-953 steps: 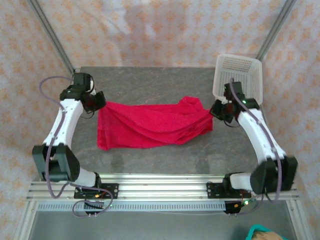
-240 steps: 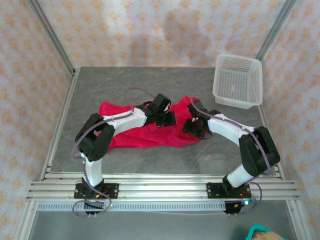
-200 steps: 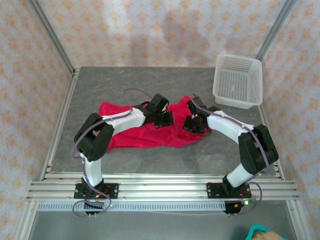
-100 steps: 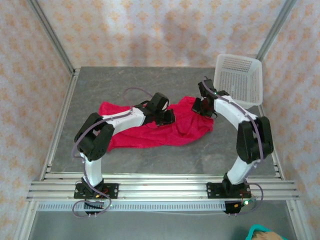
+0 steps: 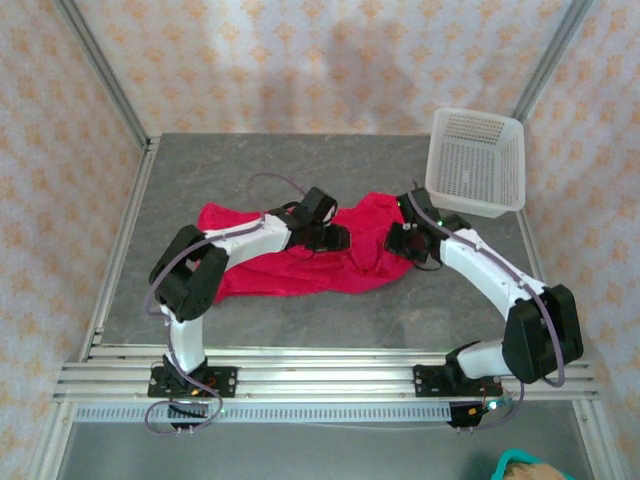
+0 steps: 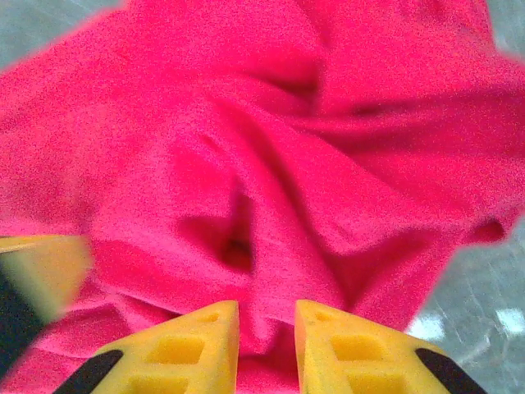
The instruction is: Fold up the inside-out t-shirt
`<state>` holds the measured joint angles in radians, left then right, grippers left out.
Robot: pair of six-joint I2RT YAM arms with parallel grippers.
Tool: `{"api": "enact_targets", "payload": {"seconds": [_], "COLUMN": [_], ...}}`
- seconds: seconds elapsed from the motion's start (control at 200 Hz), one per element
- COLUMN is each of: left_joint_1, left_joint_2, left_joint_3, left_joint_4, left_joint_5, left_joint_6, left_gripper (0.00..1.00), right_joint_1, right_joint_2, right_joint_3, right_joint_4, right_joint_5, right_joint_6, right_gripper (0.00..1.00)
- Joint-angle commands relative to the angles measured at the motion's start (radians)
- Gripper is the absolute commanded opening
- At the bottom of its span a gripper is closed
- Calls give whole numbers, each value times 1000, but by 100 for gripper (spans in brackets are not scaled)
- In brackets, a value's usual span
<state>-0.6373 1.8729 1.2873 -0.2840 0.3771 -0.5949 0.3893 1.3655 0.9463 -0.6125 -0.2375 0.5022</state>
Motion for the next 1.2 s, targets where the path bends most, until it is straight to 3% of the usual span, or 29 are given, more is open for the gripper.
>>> {"api": "enact_targets", "payload": {"seconds": [0.0,0.12,0.315,0.54,0.866,1.086,1.191], "left_joint_1": [-43,-117,-200,-216,-214,-193,-187], "left_joint_2": [-120,-127,24,191,272,290,298], "left_joint_3": [7,62,236,375,426,420,428], "left_joint_4": [-90,-169,-270,-336,-326,-350,-351], "left_joint_5": [-112,-173,-210,-241,-251,-289,-300], "left_joint_6": [215,322,285,184,93,83,82], "left_gripper": [56,63,57,55,55,35,34], "right_joint_1": [-43,-100,-156,-165,-166,-163,-146], "right_joint_2": [-14,-45,-68,-119,-129,-115,-111], "right_joint_3": [-76,-95,-70,-47,-52,-77,-83], "right_joint_4": [36,32,-3,-47,-53,7,15], "right_joint_5": [-9,-17,-19,-14,-36,-98,-109], "right_joint_6": [49,39,25,16,8,31,39], "right_gripper": [26,26,27,28,26,24,24]}}
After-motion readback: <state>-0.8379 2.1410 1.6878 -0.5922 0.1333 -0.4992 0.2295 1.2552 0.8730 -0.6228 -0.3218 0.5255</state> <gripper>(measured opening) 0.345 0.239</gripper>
